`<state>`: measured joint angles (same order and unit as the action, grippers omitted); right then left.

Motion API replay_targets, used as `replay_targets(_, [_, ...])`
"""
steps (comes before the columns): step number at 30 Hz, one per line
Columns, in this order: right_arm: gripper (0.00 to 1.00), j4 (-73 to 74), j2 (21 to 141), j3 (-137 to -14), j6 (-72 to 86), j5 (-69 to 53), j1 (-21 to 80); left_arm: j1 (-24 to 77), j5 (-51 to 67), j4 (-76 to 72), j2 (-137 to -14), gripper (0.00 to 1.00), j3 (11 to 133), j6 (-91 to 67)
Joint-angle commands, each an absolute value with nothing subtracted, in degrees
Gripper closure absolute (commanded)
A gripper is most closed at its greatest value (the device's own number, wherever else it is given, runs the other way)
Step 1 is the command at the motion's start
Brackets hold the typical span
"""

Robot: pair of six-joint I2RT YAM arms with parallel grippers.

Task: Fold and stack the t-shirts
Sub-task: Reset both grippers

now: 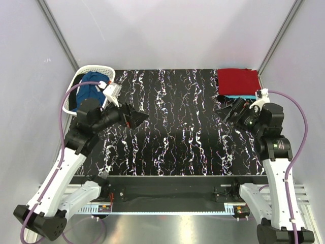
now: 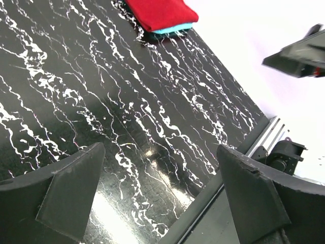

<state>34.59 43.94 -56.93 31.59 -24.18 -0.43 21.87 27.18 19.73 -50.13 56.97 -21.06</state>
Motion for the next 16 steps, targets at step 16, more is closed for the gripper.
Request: replay_targets(16, [0.00,38.4,42.7,-59.2,30.9,-21.7,-0.4,21.7,26.0,20.2,-47.1,0.01,56.7,-20.9])
